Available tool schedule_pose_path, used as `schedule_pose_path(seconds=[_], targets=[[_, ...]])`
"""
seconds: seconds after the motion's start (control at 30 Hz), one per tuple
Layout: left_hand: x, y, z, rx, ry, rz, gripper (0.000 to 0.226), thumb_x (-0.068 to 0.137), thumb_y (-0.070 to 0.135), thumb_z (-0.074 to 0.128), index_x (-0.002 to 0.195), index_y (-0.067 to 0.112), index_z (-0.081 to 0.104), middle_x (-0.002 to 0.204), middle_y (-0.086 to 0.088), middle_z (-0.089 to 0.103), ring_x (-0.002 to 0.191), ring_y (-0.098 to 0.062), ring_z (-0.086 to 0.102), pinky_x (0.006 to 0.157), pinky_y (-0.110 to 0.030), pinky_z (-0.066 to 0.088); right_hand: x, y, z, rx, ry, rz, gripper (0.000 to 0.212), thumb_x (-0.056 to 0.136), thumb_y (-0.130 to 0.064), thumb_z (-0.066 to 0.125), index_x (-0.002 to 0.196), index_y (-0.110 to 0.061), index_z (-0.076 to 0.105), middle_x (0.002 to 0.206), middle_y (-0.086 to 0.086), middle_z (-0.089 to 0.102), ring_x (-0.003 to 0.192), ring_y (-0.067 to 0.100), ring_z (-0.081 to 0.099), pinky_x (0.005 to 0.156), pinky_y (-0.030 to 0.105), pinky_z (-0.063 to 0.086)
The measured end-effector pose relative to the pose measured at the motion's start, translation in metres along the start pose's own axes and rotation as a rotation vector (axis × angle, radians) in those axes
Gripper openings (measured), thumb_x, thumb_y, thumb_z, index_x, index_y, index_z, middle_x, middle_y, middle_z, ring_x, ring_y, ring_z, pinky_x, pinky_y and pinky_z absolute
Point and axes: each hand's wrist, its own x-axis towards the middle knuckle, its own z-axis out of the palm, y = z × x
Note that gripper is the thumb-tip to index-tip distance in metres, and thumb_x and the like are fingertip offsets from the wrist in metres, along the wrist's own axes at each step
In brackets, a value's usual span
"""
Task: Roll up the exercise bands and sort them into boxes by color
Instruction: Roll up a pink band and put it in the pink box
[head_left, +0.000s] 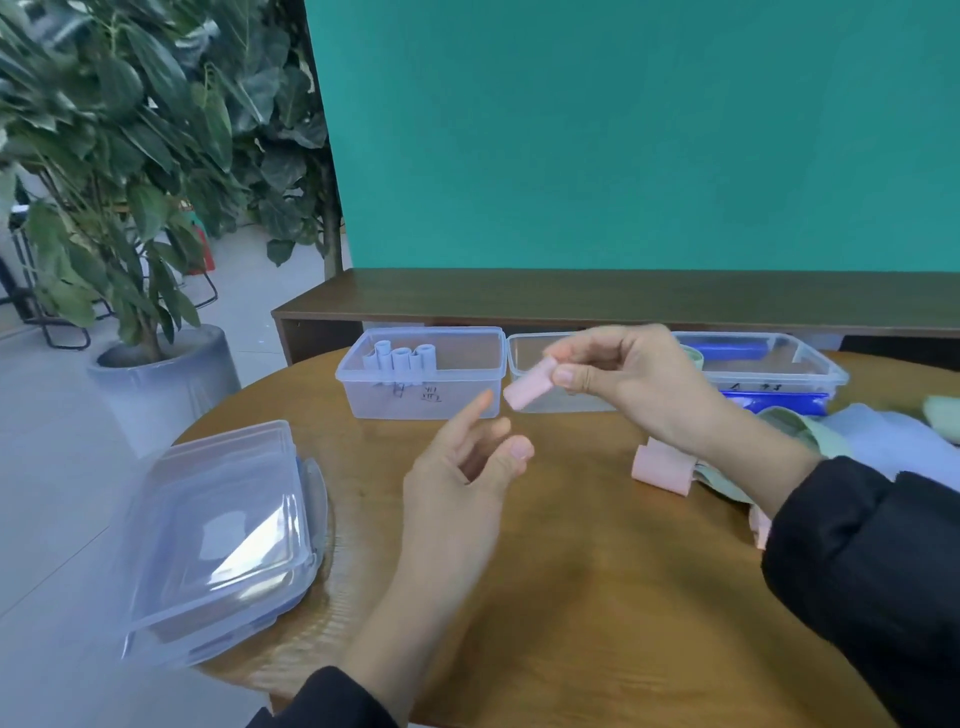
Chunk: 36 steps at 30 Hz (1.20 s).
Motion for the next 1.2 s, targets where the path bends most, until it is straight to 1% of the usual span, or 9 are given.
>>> schedule_pose_path(seconds=[0.1, 0.2, 0.3, 0.43, 0.63, 0.73, 0.97, 1.07, 1.2], targets=[[0.005, -0.009, -0.001, 0.099, 0.020, -0.020, 0.050, 0.091, 0.018, 0.075, 0.126, 0.048, 0.057, 0.107, 0.010, 0.076, 0.093, -0.011, 0.075, 0.099, -0.038, 0.055, 0.041, 0.015, -0.014, -0.160, 0.088, 0.006, 0.016, 0.087, -0.020, 0.079, 0.103, -0.017, 0.078, 0.096, -0.006, 0.077, 0.088, 0.006, 0.071, 0.083, 0.022, 0.055], [0.015, -0.016, -0.008, 0.176, 0.035, -0.033, 0.047, 0.093, 0.018, 0.073, 0.130, 0.043, 0.057, 0.098, 0.014, 0.076, 0.087, -0.011, 0.075, 0.094, -0.042, 0.058, 0.077, 0.038, -0.021, -0.269, 0.115, 0.056, 0.016, 0.088, -0.025, 0.079, 0.103, -0.020, 0.077, 0.099, -0.008, 0.076, 0.095, 0.007, 0.069, 0.089, 0.024, 0.052], [0.024, -0.017, -0.013, 0.327, -0.002, -0.020, 0.049, 0.094, 0.026, 0.071, 0.139, 0.036, 0.056, 0.096, 0.027, 0.073, 0.091, -0.005, 0.072, 0.092, -0.041, 0.058, 0.105, 0.062, -0.024, -0.394, 0.094, 0.135, 0.024, 0.092, -0.024, 0.074, 0.114, -0.014, 0.075, 0.111, -0.001, 0.074, 0.104, 0.013, 0.066, 0.097, 0.029, 0.051], [0.037, -0.017, -0.013, 0.339, 0.055, -0.024, 0.041, 0.096, 0.023, 0.068, 0.135, 0.032, 0.058, 0.085, 0.021, 0.074, 0.090, -0.007, 0.071, 0.090, -0.045, 0.058, 0.132, 0.088, -0.023, -0.454, 0.031, 0.187, 0.025, 0.092, -0.024, 0.074, 0.114, -0.014, 0.076, 0.117, 0.001, 0.072, 0.111, 0.017, 0.064, 0.096, 0.027, 0.048], [0.046, -0.017, -0.006, 0.368, 0.103, -0.054, 0.036, 0.091, 0.036, 0.070, 0.126, 0.041, 0.061, 0.096, 0.018, 0.075, 0.091, -0.005, 0.071, 0.089, -0.044, 0.057, 0.155, 0.112, -0.013, -0.481, -0.025, 0.199, 0.025, 0.090, -0.024, 0.076, 0.113, -0.014, 0.076, 0.116, 0.003, 0.073, 0.111, 0.019, 0.064, 0.097, 0.029, 0.049], [0.047, -0.017, -0.005, 0.368, 0.135, -0.049, 0.034, 0.091, 0.037, 0.072, 0.124, 0.040, 0.063, 0.097, 0.021, 0.074, 0.092, -0.003, 0.070, 0.088, -0.041, 0.057, 0.164, 0.119, -0.004, -0.510, -0.058, 0.206, 0.027, 0.089, -0.024, 0.078, 0.114, -0.014, 0.075, 0.110, 0.004, 0.073, 0.105, 0.021, 0.065, 0.092, 0.031, 0.049], [0.046, -0.015, -0.003, 0.375, 0.175, -0.031, 0.034, 0.089, 0.034, 0.075, 0.121, 0.035, 0.067, 0.100, 0.021, 0.072, 0.090, 0.007, 0.065, 0.087, -0.026, 0.053, 0.176, 0.125, 0.020, -0.523, -0.123, 0.207, 0.020, 0.085, -0.023, 0.081, 0.102, -0.016, 0.073, 0.093, 0.001, 0.072, 0.090, 0.017, 0.067, 0.074, 0.024, 0.045], [0.044, -0.016, -0.002, 0.383, 0.156, -0.025, 0.033, 0.088, 0.036, 0.074, 0.120, 0.037, 0.066, 0.104, 0.021, 0.072, 0.091, 0.007, 0.065, 0.083, -0.023, 0.052, 0.179, 0.124, 0.025, -0.515, -0.123, 0.199, 0.018, 0.084, -0.022, 0.082, 0.099, -0.017, 0.072, 0.093, 0.001, 0.072, 0.088, 0.015, 0.067, 0.065, 0.020, 0.044], [0.044, -0.017, -0.002, 0.396, 0.126, -0.018, 0.033, 0.089, 0.035, 0.074, 0.122, 0.036, 0.066, 0.108, 0.021, 0.071, 0.092, 0.008, 0.065, 0.076, -0.017, 0.049, 0.181, 0.125, 0.025, -0.518, -0.124, 0.182, 0.017, 0.084, -0.021, 0.082, 0.097, -0.018, 0.071, 0.095, 0.003, 0.072, 0.090, 0.016, 0.067, 0.064, 0.019, 0.043]])
